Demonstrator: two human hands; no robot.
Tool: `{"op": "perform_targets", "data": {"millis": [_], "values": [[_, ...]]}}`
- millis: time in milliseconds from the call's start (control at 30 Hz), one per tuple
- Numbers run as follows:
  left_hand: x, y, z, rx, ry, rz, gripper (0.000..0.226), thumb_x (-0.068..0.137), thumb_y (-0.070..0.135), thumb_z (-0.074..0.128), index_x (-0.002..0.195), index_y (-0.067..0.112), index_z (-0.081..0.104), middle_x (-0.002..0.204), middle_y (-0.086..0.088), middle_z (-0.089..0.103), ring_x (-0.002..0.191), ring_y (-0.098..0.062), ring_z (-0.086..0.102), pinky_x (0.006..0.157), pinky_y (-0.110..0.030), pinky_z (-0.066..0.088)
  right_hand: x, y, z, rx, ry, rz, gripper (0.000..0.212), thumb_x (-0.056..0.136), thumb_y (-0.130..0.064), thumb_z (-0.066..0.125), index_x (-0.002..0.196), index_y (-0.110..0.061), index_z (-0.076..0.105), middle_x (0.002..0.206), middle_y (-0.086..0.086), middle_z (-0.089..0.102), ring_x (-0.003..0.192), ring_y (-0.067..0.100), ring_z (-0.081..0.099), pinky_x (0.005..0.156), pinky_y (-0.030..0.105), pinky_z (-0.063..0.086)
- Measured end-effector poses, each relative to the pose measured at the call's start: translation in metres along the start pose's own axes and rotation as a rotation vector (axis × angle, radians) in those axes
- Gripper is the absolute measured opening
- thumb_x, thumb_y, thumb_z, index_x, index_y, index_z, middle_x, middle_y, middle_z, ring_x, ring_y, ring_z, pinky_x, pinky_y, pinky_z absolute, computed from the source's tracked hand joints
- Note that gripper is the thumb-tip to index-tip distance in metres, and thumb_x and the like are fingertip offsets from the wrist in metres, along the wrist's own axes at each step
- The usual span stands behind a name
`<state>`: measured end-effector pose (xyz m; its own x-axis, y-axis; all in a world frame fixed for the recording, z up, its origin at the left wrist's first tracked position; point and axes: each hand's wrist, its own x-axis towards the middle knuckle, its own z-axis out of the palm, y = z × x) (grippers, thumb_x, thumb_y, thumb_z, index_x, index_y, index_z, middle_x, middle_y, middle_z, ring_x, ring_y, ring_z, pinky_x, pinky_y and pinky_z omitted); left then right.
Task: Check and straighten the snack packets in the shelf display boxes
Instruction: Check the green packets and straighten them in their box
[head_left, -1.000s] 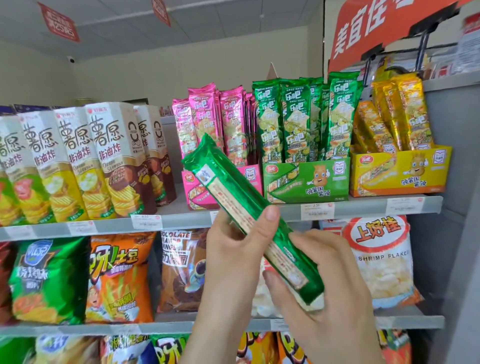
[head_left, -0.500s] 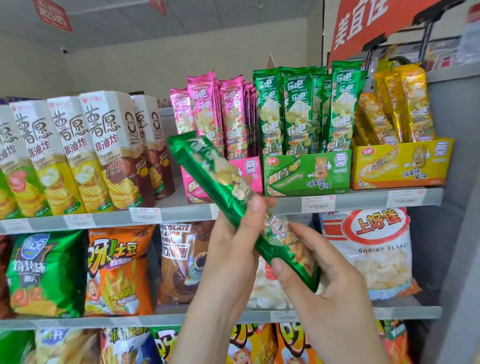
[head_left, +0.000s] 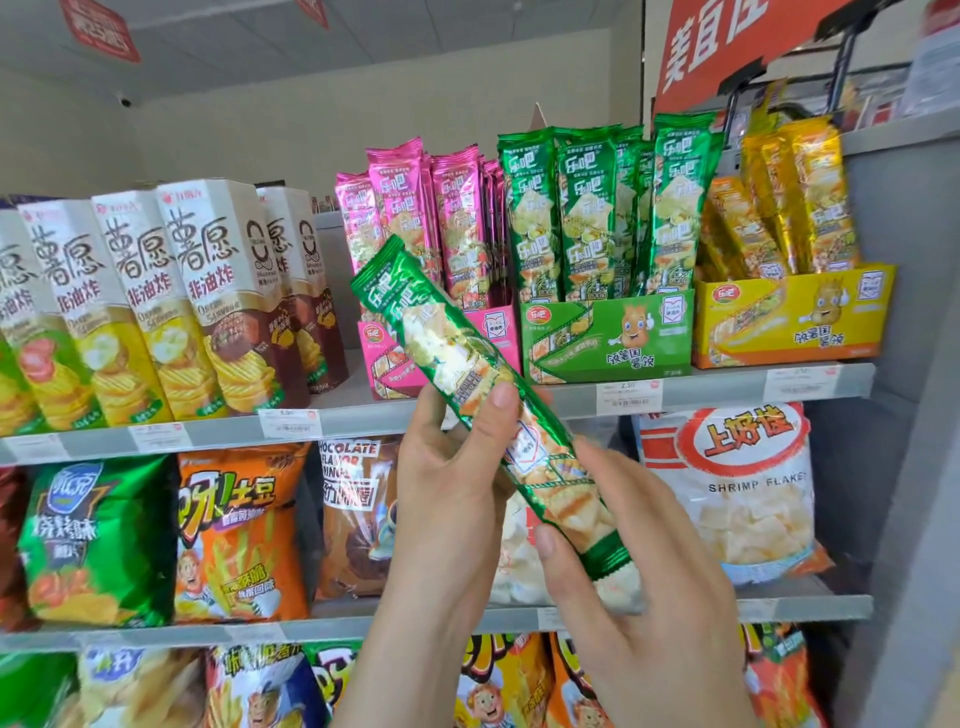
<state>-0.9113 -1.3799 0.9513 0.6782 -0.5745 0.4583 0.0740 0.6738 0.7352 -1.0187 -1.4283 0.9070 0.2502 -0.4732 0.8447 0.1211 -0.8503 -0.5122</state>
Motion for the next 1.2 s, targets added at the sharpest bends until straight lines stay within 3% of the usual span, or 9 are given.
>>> {"op": "perform_targets", "data": {"millis": [167,267,367,467,567,700,833,1000,1200], "values": [[0.004,-0.001,0.003,0.043,0.123,-0.051,0.071,0.080,0.038,0.069,0.141,0.012,0.044,0.119,-0.012,0.069,0.103,-0.026,0.067,0.091,-0.042,0.053,-0.004,0.006,0.005,0.212,0.026,0.089,0.052,0.080,-0.045,0.072,0.127,-0.024,0.063,0.127,-0.009,0.064,0.114,0.009,0.063,0.088,0.025,0.053],[0.020,0.011,0.006,-0.008,0.164,-0.011,0.037,0.088,0.041,0.059,0.111,0.012,0.067,0.092,-0.009,0.071,0.082,-0.023,0.067,0.076,-0.037,0.054,0.007,0.018,0.011,0.172,-0.232,0.285,0.106,0.070,-0.090,0.038,0.121,-0.001,0.065,0.131,0.008,0.063,0.123,0.023,0.058,0.100,0.034,0.047],[0.044,0.030,0.010,-0.118,0.186,0.007,0.036,0.099,0.040,0.047,0.092,0.008,0.063,0.072,-0.008,0.065,0.063,-0.019,0.061,0.063,-0.031,0.053,-0.019,0.026,0.010,0.264,-0.085,0.141,0.047,0.081,-0.052,0.070,0.124,-0.035,0.061,0.131,-0.017,0.059,0.121,0.010,0.058,0.091,0.038,0.054],[0.053,0.035,0.016,-0.117,0.133,-0.068,0.047,0.099,0.046,0.045,0.078,0.010,0.067,0.065,-0.006,0.061,0.055,-0.017,0.057,0.052,-0.026,0.050,-0.033,0.029,0.017,0.371,-0.033,0.120,0.048,0.070,-0.036,0.080,0.113,-0.042,0.059,0.127,-0.014,0.059,0.116,0.016,0.061,0.081,0.041,0.057],[0.054,0.030,0.018,-0.110,0.106,-0.097,0.054,0.098,0.048,0.046,0.063,0.015,0.071,0.064,-0.005,0.061,0.052,-0.016,0.057,0.050,-0.024,0.048,-0.028,0.026,0.017,0.501,-0.047,0.252,0.043,0.063,-0.035,0.082,0.097,-0.046,0.057,0.120,-0.016,0.062,0.107,0.011,0.065,0.076,0.026,0.057],[0.055,0.032,0.011,-0.179,0.112,-0.092,0.033,0.097,0.039,0.050,0.096,0.006,0.058,0.073,-0.008,0.062,0.065,-0.020,0.062,0.060,-0.027,0.053,-0.020,0.036,0.002,0.675,-0.062,0.431,0.040,0.060,-0.024,0.091,0.086,-0.037,0.063,0.103,-0.006,0.073,0.089,0.012,0.072,0.064,0.020,0.056],[0.051,0.034,-0.015,-0.052,0.085,-0.016,0.022,0.091,0.025,0.058,0.107,0.012,0.052,0.082,-0.004,0.062,0.077,-0.018,0.063,0.072,-0.029,0.054,0.020,0.043,-0.028,0.850,0.115,0.472,0.048,0.056,-0.046,0.088,0.095,-0.030,0.066,0.098,0.008,0.076,0.093,0.024,0.073,0.070,0.028,0.059],[0.019,0.022,-0.041,0.179,-0.049,-0.068,0.032,0.070,0.010,0.072,0.099,0.020,0.064,0.094,-0.012,0.070,0.080,-0.024,0.069,0.066,-0.030,0.059,0.091,0.041,-0.050,0.810,0.362,0.353,0.020,0.080,-0.033,0.074,0.090,-0.027,0.058,0.074,-0.009,0.073,0.067,0.006,0.067,0.063,0.021,0.053],[0.000,0.002,-0.036,0.407,-0.245,-0.128,0.034,0.062,0.022,0.079,0.095,0.023,0.075,0.101,-0.011,0.075,0.083,-0.025,0.072,0.072,-0.035,0.059,0.144,0.033,-0.039,0.796,0.315,0.364,0.016,0.090,-0.028,0.067,0.080,-0.022,0.056,0.071,-0.012,0.068,0.067,0.005,0.059,0.061,0.024,0.047]]}}
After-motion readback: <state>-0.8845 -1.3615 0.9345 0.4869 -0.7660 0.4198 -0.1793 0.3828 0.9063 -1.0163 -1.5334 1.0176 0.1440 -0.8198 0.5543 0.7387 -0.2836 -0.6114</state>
